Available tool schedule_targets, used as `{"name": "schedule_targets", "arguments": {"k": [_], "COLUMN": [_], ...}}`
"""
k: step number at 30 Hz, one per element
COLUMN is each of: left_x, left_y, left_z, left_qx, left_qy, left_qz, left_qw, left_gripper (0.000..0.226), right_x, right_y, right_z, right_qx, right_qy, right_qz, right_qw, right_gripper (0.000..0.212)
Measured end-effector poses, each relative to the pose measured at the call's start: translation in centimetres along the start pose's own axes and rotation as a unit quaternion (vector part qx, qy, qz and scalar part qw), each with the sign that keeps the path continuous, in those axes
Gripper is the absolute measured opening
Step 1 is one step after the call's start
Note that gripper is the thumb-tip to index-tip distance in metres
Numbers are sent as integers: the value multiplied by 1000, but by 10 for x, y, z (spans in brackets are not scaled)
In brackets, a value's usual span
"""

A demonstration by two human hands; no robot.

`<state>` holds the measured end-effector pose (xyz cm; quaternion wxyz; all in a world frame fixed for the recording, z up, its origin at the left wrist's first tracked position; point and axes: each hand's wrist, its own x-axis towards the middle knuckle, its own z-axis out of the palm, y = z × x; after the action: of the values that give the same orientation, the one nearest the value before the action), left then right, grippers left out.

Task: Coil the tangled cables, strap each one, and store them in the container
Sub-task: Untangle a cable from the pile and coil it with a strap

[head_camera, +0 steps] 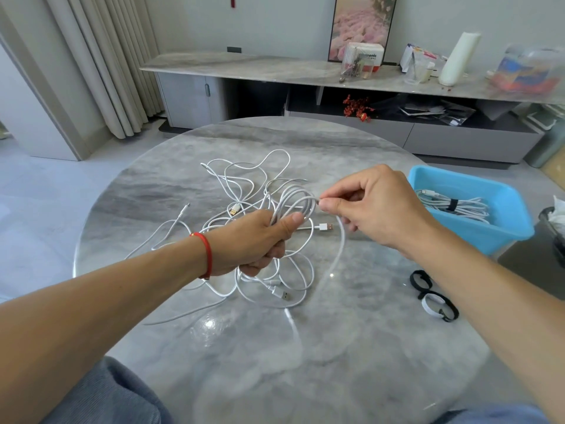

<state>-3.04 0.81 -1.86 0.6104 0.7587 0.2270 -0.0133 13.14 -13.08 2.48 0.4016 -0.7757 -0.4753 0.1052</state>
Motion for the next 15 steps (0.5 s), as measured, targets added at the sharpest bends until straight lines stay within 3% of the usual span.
{"name": "schedule_targets", "arguments": {"k": [2, 6, 10, 15], "left_x": [-1, 0, -3, -3], "left_y": [1, 5, 9, 9], "left_z": [3, 5, 8, 12], "left_qx": [-14, -33, -73, -69], "left_qy": [9, -29, -86, -82], "left_qz": [7, 7, 2, 5], "left_qw": [1000, 999, 994, 994], "left_gripper": [60, 77, 62, 47], "right_x": [-3, -4, -5, -6], "right_y": [-3, -7, -10, -11], "right_z": [7, 10, 11, 11], "right_qx": [70, 105, 135, 190], "right_qy": [6, 30, 49, 57], "right_qz": [35, 53, 71, 86], "right_qw": [997, 993, 987, 976], "right_gripper": [3, 8, 10, 9]}}
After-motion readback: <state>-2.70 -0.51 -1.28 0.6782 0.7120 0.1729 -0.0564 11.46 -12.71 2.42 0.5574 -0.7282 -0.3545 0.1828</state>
